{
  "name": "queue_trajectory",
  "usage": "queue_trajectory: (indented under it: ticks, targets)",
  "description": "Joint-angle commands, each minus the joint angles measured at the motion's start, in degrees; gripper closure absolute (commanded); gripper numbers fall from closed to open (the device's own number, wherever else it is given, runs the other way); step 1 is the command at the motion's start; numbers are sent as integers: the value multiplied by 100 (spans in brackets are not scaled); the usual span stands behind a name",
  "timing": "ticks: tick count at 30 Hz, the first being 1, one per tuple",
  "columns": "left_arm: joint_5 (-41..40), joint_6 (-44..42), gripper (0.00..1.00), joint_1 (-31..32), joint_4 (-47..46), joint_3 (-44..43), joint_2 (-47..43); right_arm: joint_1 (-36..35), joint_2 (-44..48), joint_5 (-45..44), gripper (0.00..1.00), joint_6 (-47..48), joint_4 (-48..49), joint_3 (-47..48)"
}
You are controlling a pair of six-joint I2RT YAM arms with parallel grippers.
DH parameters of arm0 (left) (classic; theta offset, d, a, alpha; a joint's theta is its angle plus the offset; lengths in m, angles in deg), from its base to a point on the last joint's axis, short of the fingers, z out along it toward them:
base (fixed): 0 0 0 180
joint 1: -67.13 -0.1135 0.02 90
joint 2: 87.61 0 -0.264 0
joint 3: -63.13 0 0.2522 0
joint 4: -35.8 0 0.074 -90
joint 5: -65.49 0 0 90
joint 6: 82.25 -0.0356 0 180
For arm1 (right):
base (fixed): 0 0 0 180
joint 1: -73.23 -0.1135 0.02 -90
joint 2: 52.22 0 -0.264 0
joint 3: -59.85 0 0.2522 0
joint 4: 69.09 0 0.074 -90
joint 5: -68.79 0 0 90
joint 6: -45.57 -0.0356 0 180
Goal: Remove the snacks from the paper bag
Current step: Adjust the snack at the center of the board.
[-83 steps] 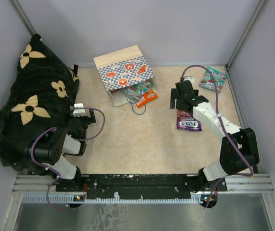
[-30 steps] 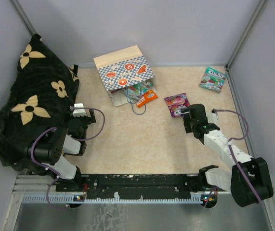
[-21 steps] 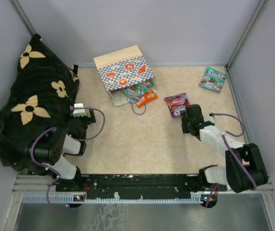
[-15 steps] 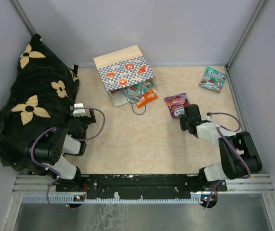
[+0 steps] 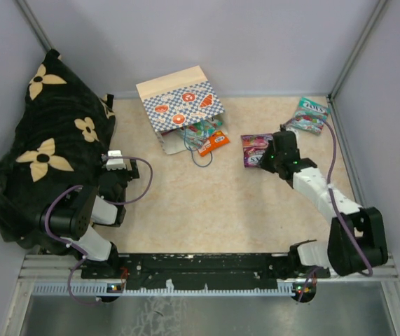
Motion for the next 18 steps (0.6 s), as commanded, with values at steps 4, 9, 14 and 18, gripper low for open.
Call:
queue_trajectory:
  ticks: [4,9,14,18]
  targets:
    - [62,67,0,-29,-143,-62,39,22,64,120,100,3590,-3118,2096]
    - [66,60,0,-36,-143,-60,39,22,-401,45,100,3953,-3758,3131]
    - [62,64,0,-36,-137,-57,39,26,282,-684,25,2250,-2405,2418]
    - [66,60,0,-36,-143,-62,39,33,1470,-791,8,-277,-757,275]
